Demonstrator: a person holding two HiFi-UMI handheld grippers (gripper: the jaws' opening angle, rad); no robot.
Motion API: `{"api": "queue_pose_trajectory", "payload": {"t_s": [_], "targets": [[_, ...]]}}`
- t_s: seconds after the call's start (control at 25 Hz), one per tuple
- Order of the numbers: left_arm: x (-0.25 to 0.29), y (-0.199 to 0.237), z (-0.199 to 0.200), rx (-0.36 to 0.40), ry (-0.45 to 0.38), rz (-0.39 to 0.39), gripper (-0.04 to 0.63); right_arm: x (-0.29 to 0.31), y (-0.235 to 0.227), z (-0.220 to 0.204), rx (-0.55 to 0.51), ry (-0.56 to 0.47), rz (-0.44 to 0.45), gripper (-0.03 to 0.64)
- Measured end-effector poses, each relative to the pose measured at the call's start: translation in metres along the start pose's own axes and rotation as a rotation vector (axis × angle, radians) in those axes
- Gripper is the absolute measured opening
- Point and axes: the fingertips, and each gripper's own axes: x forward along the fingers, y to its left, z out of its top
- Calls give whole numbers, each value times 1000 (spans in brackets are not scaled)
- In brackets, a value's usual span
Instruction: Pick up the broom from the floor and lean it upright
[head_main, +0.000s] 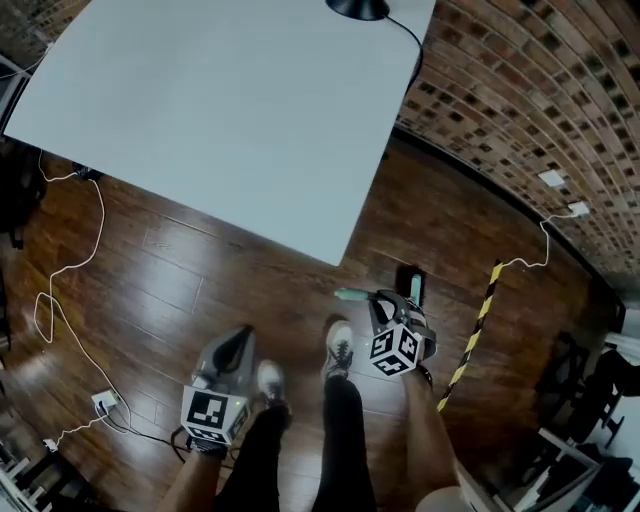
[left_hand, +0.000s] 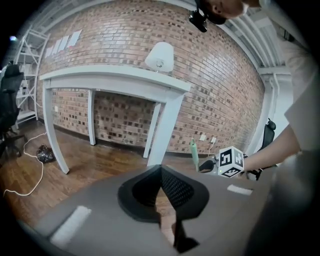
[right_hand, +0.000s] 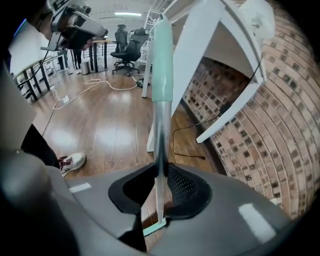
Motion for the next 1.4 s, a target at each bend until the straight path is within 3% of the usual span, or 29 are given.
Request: {"api": "queue_pose_trajectory", "payload": {"t_s": [0.12, 0.28, 0.44, 0.68, 1.0, 1.4], "targets": [[8, -18, 27, -25, -31, 34, 0, -10, -32, 9, 49, -39, -2, 92], [20, -47, 54, 16, -42, 57, 0, -18, -79, 31, 117, -93, -20, 94], [36, -65, 61, 51, -37, 42, 0, -10, -121, 63, 169, -133, -21, 95], [56, -71, 79, 35, -21, 59, 0, 7, -170, 112, 187, -186, -1, 97], [54, -66, 84, 71, -24, 73, 0, 26, -188, 149, 205, -210, 27, 92], [39, -62, 60, 72, 27, 78, 0, 21, -188, 150, 240, -286, -60, 98]]}}
